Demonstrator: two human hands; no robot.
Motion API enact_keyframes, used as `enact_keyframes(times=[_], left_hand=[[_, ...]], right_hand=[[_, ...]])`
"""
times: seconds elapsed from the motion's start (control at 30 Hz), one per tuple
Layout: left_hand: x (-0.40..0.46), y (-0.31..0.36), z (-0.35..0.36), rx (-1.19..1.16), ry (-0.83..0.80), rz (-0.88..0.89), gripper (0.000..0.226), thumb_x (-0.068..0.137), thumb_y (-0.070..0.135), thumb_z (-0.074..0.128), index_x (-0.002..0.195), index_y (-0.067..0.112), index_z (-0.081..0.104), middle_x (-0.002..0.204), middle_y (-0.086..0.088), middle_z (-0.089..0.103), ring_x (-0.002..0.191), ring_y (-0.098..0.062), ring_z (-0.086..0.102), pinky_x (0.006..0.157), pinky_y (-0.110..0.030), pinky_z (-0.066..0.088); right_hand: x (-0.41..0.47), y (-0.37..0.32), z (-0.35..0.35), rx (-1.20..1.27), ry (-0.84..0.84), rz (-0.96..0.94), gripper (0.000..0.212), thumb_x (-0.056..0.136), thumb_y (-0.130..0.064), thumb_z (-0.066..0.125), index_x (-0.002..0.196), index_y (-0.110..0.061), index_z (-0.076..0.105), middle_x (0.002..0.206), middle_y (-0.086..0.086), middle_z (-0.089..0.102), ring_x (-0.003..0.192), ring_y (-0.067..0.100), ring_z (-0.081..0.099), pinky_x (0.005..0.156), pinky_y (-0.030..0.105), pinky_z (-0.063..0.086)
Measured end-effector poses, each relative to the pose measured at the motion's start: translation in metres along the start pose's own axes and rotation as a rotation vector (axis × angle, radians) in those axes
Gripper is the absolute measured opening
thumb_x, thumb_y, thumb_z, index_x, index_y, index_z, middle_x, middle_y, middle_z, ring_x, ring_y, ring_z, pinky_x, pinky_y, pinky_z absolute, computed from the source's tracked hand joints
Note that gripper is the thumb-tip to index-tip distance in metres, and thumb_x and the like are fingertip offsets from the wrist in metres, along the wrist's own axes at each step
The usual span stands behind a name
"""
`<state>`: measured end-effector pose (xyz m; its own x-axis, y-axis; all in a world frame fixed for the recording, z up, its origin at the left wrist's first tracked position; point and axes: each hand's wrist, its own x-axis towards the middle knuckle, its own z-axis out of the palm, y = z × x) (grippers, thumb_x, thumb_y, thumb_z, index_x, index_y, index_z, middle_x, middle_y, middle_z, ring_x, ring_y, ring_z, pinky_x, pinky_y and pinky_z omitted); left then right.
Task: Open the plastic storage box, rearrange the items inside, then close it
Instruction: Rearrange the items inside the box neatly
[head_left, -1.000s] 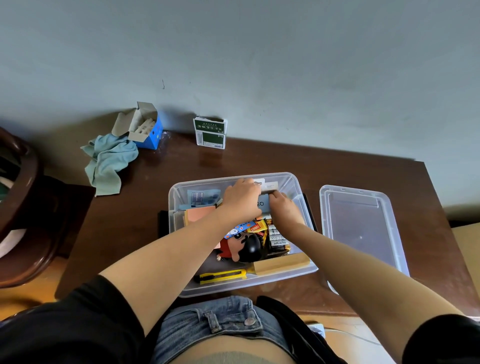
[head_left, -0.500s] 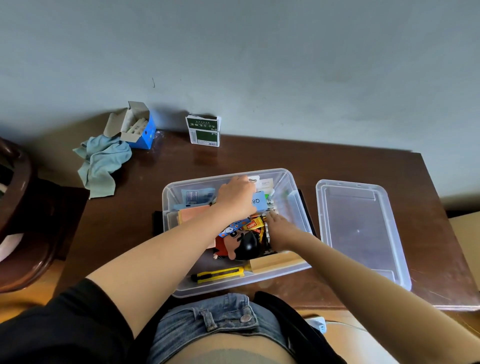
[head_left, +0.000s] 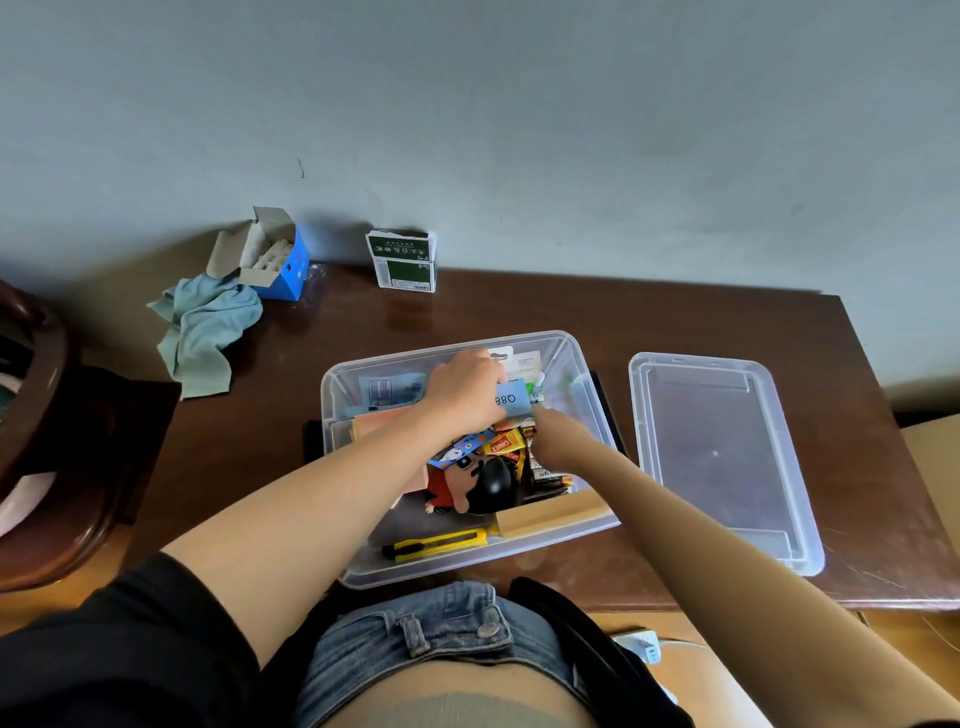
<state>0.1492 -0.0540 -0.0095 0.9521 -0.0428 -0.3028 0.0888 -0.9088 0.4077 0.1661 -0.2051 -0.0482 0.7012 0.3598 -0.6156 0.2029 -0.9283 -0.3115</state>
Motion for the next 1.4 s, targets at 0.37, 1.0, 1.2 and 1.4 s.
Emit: enact_keyframes(times=[0.37,1.0,1.2,1.4], left_hand=[[-0.03,-0.018,-0.014,0.091,-0.091,0.069,0.073,0.073,0.067,0.064,0.135,0.033,0.043,0.137,0.0,0.037,0.127,-0.023,0.036,0.099,-0.043,0.039],[-0.055,-0.055,-0.054,-0.417,0.215,-0.113,0.087,0.064,0.046,0.08,0.136,0.025,0.035,0.122,0.008,0.052,0.108,-0.011,0.054,0.088,-0.029,0.043],[-0.067,-0.073,-0.039,-0.877,0.345,-0.219,0.073,0.076,0.03,0.078,0.135,0.026,0.036,0.107,0.016,0.054,0.091,0.012,0.057,0.071,-0.008,0.047],[-0.078,-0.081,-0.026,-1.097,0.465,-0.234,0.069,0.079,0.022,0.076,0.135,0.026,0.036,0.103,0.01,0.056,0.09,0.003,0.063,0.066,-0.014,0.053]], right_hand=[[-0.009,-0.004,-0.018,0.851,-0.177,0.046,0.03,0.099,-0.022,0.041,0.125,-0.018,0.054,0.121,0.006,0.058,0.106,0.02,0.054,0.092,0.033,0.043],[0.005,-0.018,-0.019,0.738,-0.015,0.231,0.045,0.094,-0.042,0.05,0.118,-0.004,0.055,0.109,0.01,0.06,0.09,0.02,0.058,0.082,0.036,0.05],[0.004,-0.011,-0.013,0.773,0.095,0.129,0.044,0.094,-0.03,0.055,0.13,-0.006,0.049,0.105,0.008,0.062,0.084,0.019,0.058,0.082,0.034,0.053],[0.006,-0.015,-0.016,0.678,0.101,0.134,0.037,0.096,-0.033,0.05,0.12,-0.005,0.055,0.09,0.003,0.06,0.08,0.018,0.056,0.078,0.035,0.052]])
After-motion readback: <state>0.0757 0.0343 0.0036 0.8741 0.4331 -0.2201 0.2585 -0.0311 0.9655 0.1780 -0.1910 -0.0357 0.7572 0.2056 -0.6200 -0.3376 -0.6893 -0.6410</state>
